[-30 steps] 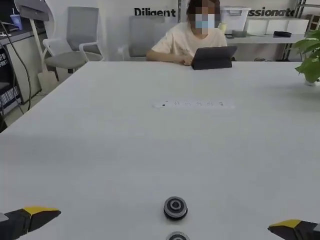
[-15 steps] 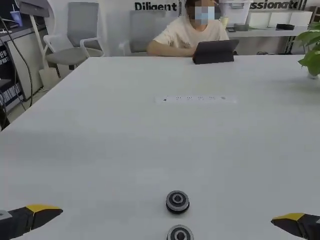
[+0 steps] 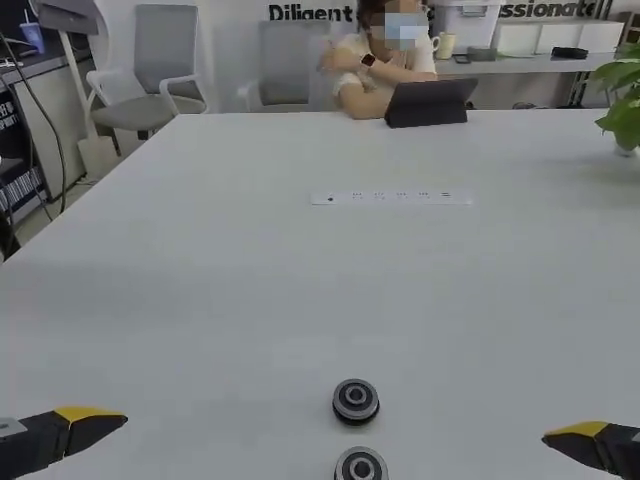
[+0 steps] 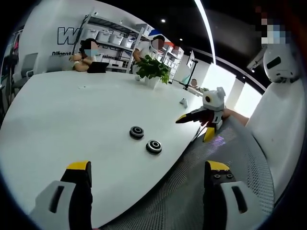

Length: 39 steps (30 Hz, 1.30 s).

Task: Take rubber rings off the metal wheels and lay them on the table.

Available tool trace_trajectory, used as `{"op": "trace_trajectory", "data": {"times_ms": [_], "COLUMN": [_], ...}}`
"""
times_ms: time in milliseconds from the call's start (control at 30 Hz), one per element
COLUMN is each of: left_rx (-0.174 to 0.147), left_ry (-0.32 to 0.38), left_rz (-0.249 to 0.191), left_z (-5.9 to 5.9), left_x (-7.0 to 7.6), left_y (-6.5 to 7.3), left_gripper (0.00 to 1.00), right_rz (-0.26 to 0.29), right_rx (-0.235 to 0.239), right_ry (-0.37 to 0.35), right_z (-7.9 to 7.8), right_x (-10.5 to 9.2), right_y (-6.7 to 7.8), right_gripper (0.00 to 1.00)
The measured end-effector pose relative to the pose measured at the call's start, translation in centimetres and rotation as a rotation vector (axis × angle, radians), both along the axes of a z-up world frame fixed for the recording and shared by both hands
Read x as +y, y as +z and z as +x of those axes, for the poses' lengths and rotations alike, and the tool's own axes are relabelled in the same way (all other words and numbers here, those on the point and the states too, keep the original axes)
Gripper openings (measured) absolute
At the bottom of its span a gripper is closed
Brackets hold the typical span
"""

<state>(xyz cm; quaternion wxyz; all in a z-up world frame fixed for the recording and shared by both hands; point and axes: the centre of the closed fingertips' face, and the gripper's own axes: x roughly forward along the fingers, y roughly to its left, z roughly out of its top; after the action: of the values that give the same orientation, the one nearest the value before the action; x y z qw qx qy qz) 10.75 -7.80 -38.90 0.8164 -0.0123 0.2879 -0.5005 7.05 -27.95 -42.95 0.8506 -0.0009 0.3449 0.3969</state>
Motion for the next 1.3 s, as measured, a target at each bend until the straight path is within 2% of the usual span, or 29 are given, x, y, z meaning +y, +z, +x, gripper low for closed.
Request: {"op": "trace_trajectory", "data": {"times_ms": [100,167,267,533,667,833,1067,1233,1300], "left_rx": [-0.014,-0.039,-0.05,-0.114,-0.152,-0.183,-0.245,-0.29,-0.308], "left_ry": [-0.011,-0.038,-0.067,-0.074,-0.083,-0.099,-0.117,-0.156,-0.17], "left_rz": [0.008,0.024,-0.002,-0.007,-0.025,-0.032,-0.032,-0.01,-0.012], "left_z": [0.0,-0.1,-0.4,0.9,1.4,2.0,3.4,4.2,4.5], "left_x": [-0.1,-0.2,-0.5,-0.6,-0.9,-1.1,-1.9,-2.7,-3.0], "left_y": [0.1,0.3,1.0,3.0,4.3,5.3,6.9,7.8,8.2], "left_gripper": [0.96,0.97,0.99,0.99,0.99,0.98,0.97,0.96,0.94], "right_rz": [-0.002,-0.007,-0.013,-0.022,-0.039,-0.114,-0.115,-0.13,-0.117], "right_rx": [0.001,0.003,-0.001,-0.038,-0.073,-0.122,-0.19,-0.221,-0.233], "right_ry": [0.003,0.011,0.023,0.026,0.032,0.083,0.125,0.169,0.184], "right_z": [0.0,-0.1,-0.2,0.5,1.7,3.3,5.5,6.5,6.8], "right_x": [0.0,0.1,0.2,0.0,0.2,0.1,1.4,2.4,3.0], "right_y": [0.0,-0.1,0.1,0.9,1.8,2.9,5.8,7.2,7.7], "right_gripper": [0.94,0.94,0.94,0.94,0.94,0.93,0.92,0.89,0.89]}}
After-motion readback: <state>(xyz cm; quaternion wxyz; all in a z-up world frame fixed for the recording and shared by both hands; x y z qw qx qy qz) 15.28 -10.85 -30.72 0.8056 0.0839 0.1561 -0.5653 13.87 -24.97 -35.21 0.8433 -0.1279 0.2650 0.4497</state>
